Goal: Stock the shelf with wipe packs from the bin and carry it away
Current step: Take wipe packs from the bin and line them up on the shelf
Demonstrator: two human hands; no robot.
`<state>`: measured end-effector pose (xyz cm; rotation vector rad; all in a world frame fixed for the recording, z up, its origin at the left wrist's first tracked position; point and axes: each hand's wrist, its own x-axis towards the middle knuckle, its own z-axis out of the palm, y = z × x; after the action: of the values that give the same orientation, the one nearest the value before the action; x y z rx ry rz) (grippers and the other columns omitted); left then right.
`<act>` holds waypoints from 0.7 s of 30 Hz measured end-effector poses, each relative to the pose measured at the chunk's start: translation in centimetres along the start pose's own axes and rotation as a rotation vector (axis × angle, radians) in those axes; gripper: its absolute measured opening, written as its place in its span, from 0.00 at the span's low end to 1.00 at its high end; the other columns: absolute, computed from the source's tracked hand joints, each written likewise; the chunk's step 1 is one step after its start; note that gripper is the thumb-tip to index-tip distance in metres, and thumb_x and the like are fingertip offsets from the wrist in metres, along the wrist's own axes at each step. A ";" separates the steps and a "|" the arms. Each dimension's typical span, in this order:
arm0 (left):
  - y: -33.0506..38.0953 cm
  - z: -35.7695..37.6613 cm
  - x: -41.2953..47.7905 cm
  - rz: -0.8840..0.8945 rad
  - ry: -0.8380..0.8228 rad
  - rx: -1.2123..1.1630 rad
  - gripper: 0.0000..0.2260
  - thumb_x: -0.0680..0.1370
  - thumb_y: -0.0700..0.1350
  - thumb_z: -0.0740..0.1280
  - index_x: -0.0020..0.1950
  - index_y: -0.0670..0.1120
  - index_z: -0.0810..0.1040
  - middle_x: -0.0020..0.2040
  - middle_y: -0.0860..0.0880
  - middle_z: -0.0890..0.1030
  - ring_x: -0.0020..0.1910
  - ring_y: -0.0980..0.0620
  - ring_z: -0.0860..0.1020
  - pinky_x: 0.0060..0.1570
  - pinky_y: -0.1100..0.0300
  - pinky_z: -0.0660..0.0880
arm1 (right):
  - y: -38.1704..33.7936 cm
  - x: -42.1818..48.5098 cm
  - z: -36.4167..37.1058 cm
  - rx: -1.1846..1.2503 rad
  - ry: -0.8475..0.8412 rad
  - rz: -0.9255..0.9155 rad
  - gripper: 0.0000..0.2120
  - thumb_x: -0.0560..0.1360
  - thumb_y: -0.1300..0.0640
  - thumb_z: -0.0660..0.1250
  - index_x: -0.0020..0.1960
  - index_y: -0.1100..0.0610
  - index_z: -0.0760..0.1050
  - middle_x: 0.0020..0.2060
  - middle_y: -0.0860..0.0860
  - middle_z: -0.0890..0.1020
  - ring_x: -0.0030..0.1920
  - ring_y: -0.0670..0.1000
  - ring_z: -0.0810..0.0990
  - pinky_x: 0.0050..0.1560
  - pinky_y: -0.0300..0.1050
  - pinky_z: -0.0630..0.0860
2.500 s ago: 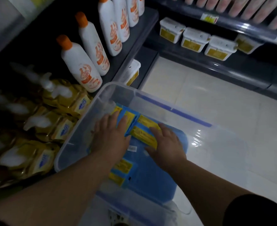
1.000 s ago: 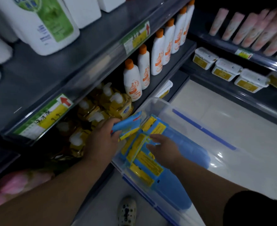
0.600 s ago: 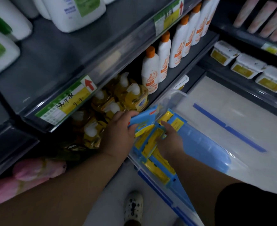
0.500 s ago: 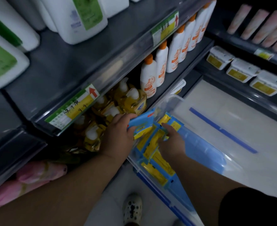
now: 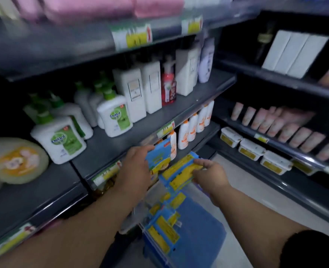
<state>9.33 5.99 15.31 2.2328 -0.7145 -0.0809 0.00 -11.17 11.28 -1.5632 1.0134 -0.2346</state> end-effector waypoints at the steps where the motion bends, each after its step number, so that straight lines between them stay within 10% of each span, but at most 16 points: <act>1: 1.5 -1.1 -0.3 0.022 0.035 0.007 0.18 0.80 0.33 0.57 0.66 0.49 0.72 0.61 0.48 0.69 0.49 0.57 0.67 0.41 0.73 0.61 | -1.6 -1.1 -1.2 0.009 -0.017 -0.042 0.17 0.74 0.67 0.64 0.56 0.49 0.77 0.36 0.57 0.80 0.35 0.56 0.78 0.48 0.62 0.80; 7: 10.0 -8.6 -2.6 0.035 0.231 0.043 0.18 0.79 0.35 0.57 0.65 0.51 0.73 0.59 0.52 0.70 0.52 0.56 0.69 0.47 0.68 0.63 | -11.0 -8.3 -7.1 -0.012 -0.120 -0.341 0.21 0.72 0.66 0.69 0.63 0.52 0.76 0.35 0.54 0.79 0.33 0.53 0.76 0.38 0.49 0.77; 11: 14.1 -13.9 -4.3 0.109 0.349 0.017 0.18 0.76 0.32 0.61 0.62 0.47 0.76 0.59 0.48 0.75 0.57 0.50 0.73 0.52 0.71 0.62 | -17.0 -12.9 -8.6 -0.160 -0.153 -0.569 0.23 0.71 0.65 0.70 0.66 0.57 0.74 0.56 0.47 0.77 0.41 0.43 0.76 0.32 0.25 0.68; 21: 16.8 -28.2 -8.4 0.083 0.527 -0.034 0.16 0.78 0.36 0.61 0.61 0.52 0.76 0.55 0.50 0.77 0.48 0.53 0.74 0.46 0.63 0.69 | -28.3 -22.0 -4.0 -0.286 -0.198 -0.869 0.03 0.71 0.59 0.72 0.40 0.54 0.81 0.33 0.54 0.84 0.36 0.52 0.83 0.44 0.50 0.81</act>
<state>2.05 19.90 45.37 2.0565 -0.5048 0.5140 -2.63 -0.71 45.65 -2.1740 0.1609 -0.5310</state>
